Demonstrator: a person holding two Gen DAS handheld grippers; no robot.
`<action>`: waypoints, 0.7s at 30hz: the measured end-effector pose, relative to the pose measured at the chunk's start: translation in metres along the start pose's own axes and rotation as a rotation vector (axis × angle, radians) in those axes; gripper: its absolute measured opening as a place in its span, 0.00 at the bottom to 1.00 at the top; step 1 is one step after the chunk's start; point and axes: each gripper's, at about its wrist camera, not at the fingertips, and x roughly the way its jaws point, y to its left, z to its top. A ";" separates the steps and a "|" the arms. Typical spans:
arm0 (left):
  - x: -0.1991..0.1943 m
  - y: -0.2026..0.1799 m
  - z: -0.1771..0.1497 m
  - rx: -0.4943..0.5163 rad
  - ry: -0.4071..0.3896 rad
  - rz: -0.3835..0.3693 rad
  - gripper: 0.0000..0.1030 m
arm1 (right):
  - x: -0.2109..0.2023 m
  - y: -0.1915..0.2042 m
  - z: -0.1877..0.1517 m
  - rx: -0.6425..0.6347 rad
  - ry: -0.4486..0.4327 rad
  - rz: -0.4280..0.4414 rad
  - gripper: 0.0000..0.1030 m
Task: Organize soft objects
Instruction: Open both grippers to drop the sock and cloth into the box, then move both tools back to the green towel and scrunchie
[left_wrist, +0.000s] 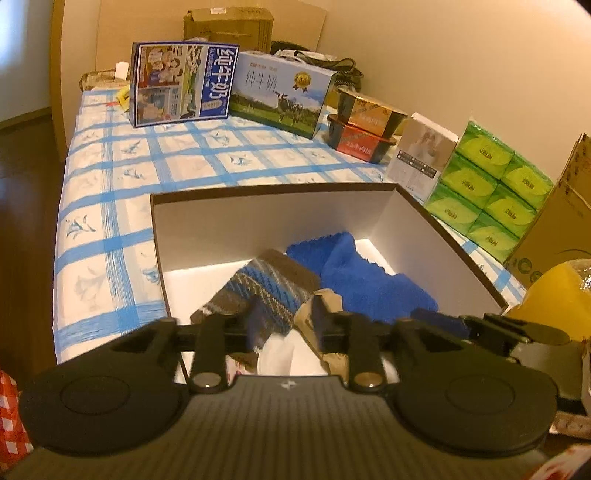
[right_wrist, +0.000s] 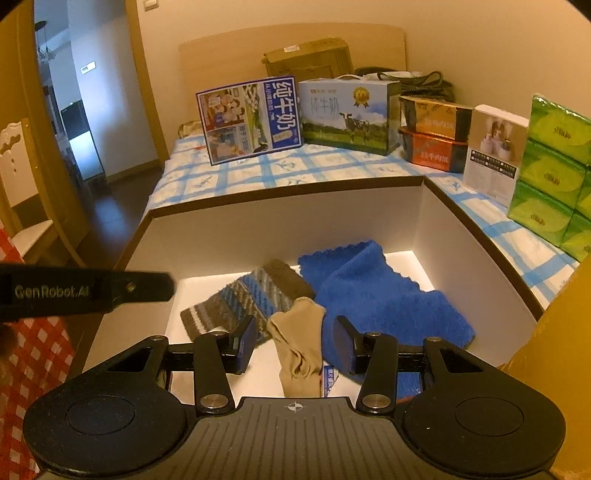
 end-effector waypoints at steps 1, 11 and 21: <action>0.000 0.000 0.000 0.004 0.000 0.001 0.29 | -0.002 0.001 -0.001 -0.003 0.001 0.005 0.45; -0.011 0.004 -0.006 -0.021 0.029 0.011 0.32 | -0.017 0.011 -0.009 -0.022 0.008 0.031 0.46; -0.036 0.004 -0.011 -0.048 0.023 0.012 0.32 | -0.045 0.018 -0.010 -0.021 -0.019 0.040 0.47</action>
